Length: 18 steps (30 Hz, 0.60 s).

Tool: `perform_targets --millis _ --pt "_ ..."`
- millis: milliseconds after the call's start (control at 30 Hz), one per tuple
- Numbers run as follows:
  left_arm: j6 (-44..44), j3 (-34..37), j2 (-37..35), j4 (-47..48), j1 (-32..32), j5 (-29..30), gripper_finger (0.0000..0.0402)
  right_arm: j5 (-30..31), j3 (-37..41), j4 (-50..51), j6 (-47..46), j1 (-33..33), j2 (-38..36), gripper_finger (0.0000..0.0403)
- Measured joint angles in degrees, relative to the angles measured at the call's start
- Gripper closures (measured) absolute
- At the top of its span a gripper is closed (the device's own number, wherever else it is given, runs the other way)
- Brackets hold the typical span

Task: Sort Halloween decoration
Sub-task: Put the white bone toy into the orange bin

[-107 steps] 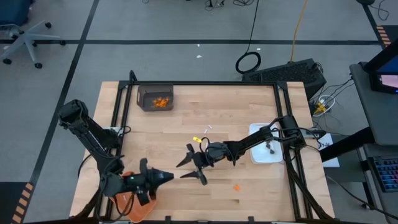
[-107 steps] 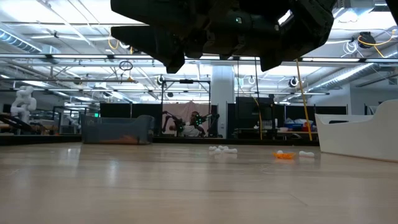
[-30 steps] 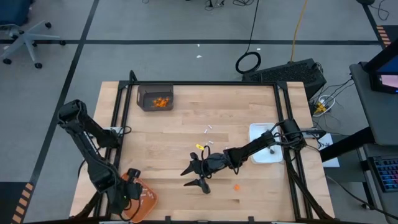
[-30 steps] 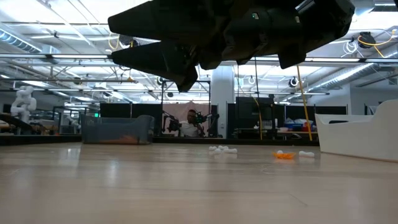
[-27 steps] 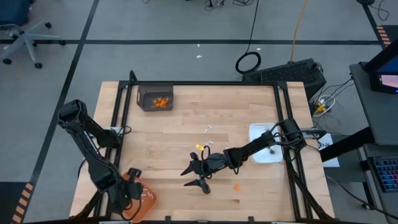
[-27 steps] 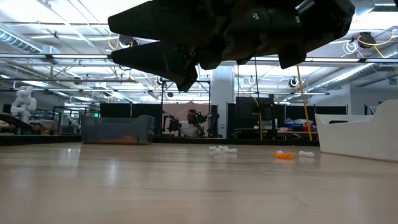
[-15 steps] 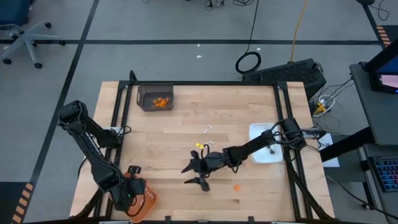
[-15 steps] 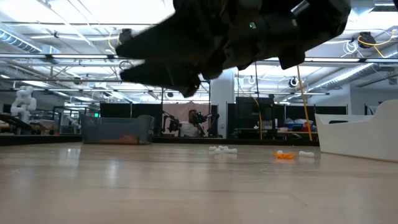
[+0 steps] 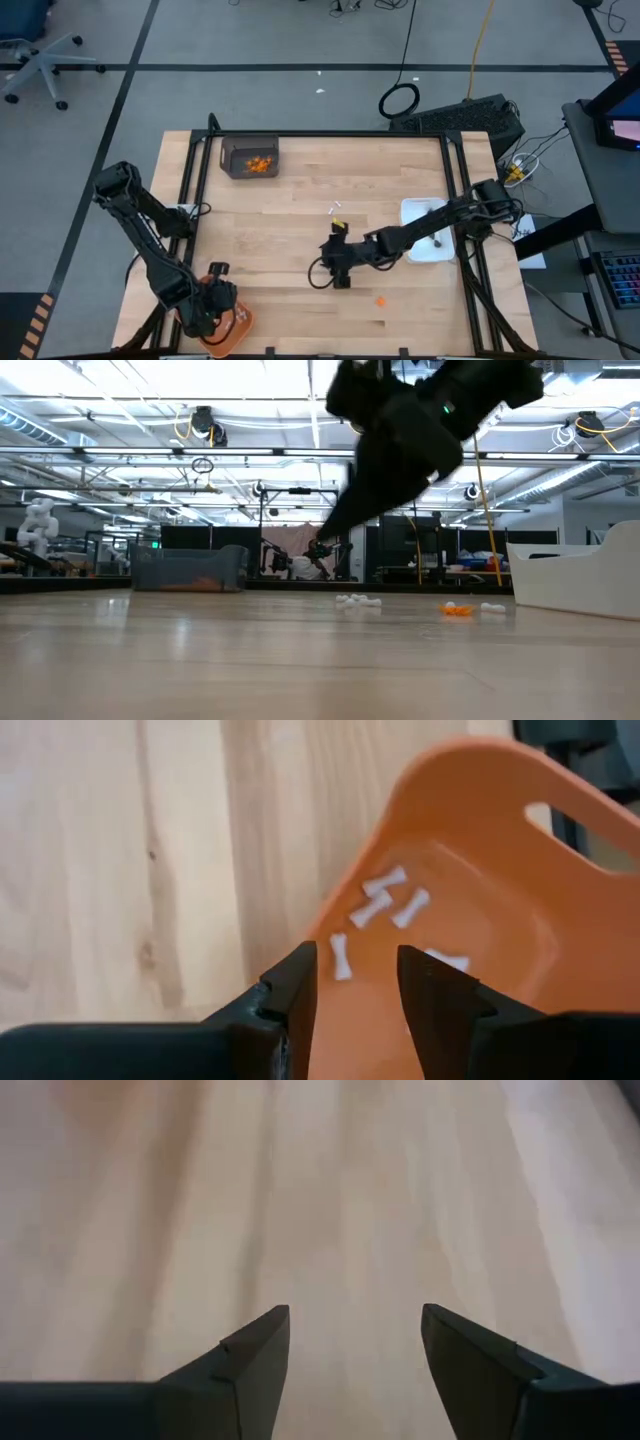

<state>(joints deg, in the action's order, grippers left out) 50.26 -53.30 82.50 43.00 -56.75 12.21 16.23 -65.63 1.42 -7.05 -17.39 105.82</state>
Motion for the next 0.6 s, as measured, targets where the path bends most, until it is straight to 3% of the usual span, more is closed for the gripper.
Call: perform_targets --millis 100,267,400,600 --pt "0.04 0.02 0.0 -0.15 0.02 3.29 0.0265 3.52 0.0 5.21 -2.5 -0.31 -0.08 0.019" --pt "-1.52 0.0 0.0 -0.66 -0.19 15.87 0.0265 9.4 0.0 13.04 -7.59 -1.01 -0.06 0.019" --pt "-3.74 0.0 -0.02 -0.76 -0.27 21.27 0.0265 15.37 0.0 20.57 -8.34 -1.08 -0.06 0.0191" --pt "-7.47 0.02 -0.04 -4.15 -0.22 30.56 0.0265 11.17 3.31 15.57 -8.47 2.62 -0.04 0.0211"
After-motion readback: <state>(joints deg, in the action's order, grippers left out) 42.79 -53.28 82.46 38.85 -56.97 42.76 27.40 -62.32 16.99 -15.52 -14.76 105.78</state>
